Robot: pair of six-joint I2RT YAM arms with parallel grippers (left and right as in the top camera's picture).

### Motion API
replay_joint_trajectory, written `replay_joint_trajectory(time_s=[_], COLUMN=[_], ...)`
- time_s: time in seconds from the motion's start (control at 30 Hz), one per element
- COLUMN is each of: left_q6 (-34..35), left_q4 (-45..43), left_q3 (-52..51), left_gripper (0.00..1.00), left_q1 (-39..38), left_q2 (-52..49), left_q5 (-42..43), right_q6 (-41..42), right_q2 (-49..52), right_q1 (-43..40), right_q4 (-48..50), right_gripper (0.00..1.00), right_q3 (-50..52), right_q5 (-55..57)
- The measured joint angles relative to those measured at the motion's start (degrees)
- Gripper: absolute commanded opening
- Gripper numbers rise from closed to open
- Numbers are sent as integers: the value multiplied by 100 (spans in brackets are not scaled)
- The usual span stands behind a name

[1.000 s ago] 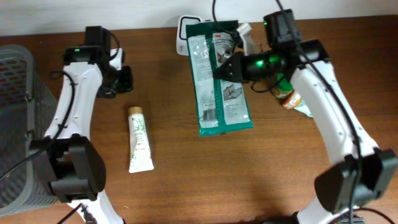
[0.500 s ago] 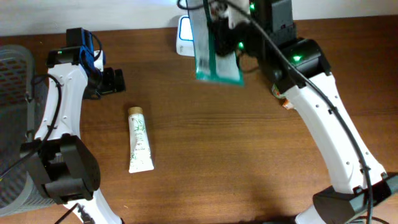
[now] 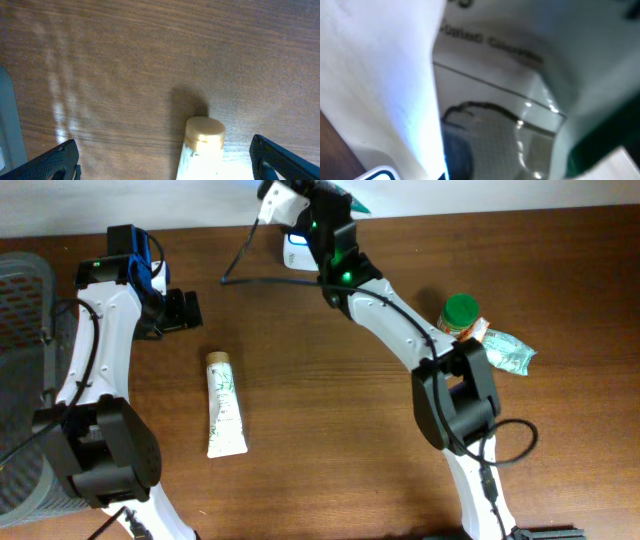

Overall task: Scan the item barcode
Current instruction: 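Hold gloves pack up to the scanner with right gripper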

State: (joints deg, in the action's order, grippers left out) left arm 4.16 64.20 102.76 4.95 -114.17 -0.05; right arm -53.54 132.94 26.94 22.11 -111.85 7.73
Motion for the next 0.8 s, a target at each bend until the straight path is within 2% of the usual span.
replay_joint_trajectory(time_s=[0.1, 0.33, 0.67, 0.73, 0.8], left_q6=[0, 0, 0, 0, 0], left_q4=[-9, -11, -11, -13, -11], left_q3=[0, 0, 0, 0, 0], left_gripper=[99, 99, 99, 99, 99], left_q1=[0, 0, 0, 0, 0], left_q2=[0, 0, 0, 0, 0], left_q5=[0, -2, -2, -2, -2], right_q6=[-721, -1093, -1104, -925, -393], right_q2=[603, 846, 846, 831, 603], right_q1=[2, 17, 107, 107, 107], right_q4=[507, 675, 682, 627, 50], right_gripper=[4, 4, 4, 4, 4], right_q3=[0, 0, 0, 0, 13], right_q5=[-343, -940, -977, -929, -866])
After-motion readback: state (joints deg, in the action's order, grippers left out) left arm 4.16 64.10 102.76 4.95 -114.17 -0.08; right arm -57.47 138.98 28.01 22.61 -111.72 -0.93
